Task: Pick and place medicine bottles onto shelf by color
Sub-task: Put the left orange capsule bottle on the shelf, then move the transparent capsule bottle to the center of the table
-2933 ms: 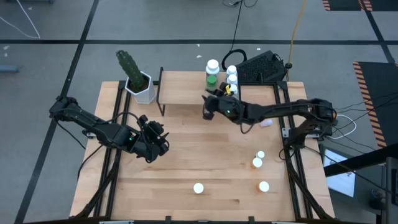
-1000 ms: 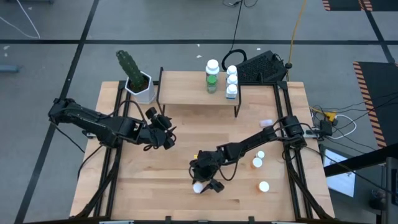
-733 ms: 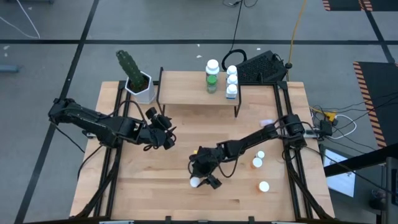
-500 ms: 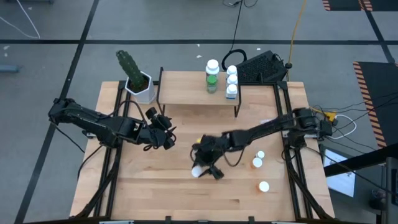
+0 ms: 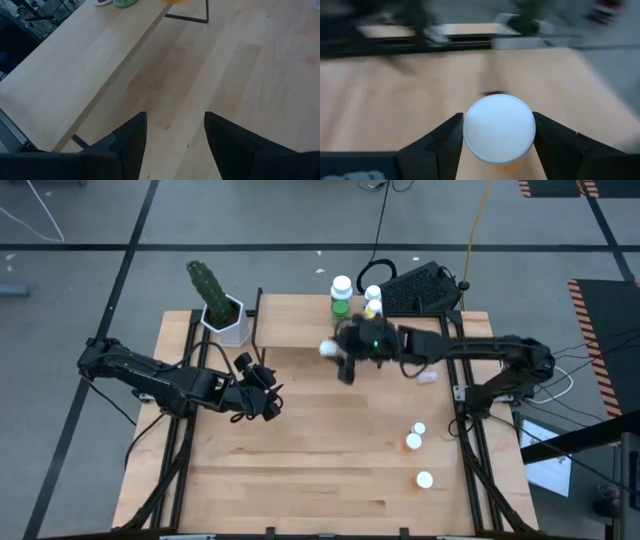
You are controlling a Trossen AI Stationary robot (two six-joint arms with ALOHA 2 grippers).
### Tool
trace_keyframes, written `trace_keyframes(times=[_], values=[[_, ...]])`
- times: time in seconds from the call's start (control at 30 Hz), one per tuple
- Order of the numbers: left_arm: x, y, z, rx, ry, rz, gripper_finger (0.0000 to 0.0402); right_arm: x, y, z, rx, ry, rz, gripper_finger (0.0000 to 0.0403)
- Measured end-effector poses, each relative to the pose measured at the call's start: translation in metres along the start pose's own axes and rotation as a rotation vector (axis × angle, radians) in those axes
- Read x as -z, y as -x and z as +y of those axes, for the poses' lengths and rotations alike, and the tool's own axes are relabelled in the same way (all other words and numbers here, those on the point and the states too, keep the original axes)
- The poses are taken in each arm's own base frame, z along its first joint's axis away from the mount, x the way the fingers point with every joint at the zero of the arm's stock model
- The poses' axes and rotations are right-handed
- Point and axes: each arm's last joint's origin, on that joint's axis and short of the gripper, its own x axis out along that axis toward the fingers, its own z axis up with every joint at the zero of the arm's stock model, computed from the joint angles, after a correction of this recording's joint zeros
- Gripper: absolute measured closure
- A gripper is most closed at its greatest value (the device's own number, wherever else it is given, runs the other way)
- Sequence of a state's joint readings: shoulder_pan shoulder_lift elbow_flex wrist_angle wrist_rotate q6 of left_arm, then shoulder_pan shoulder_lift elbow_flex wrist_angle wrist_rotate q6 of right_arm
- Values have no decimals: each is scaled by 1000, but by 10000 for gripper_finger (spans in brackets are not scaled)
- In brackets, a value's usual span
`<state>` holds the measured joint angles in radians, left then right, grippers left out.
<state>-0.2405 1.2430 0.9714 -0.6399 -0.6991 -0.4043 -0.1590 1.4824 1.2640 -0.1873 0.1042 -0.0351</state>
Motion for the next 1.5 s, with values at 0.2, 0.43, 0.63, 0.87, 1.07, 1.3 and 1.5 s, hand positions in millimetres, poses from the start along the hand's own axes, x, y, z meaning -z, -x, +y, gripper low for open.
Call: trace_keyframes(times=[0.2,0.43,0.63,0.87,1.07,1.3,1.5], values=[[0,0,0,0,-11,0,201,8,-3,-33,158,-78,62,193],[0,0,0,0,-31,-1,201,15,-5,-48,203,-117,72,193],[0,0,0,0,-31,-1,201,23,-8,-60,233,-145,84,193],[-1,-1,1,-5,-26,-3,201,27,-9,-65,196,-167,87,193],[-2,-4,4,-16,-18,0,201,29,-13,-65,186,-158,94,187],[-2,-4,4,-16,-18,1,201,28,-16,-65,179,-156,84,158],[-2,-4,4,-16,-19,1,201,27,-16,-65,179,-141,73,134]])
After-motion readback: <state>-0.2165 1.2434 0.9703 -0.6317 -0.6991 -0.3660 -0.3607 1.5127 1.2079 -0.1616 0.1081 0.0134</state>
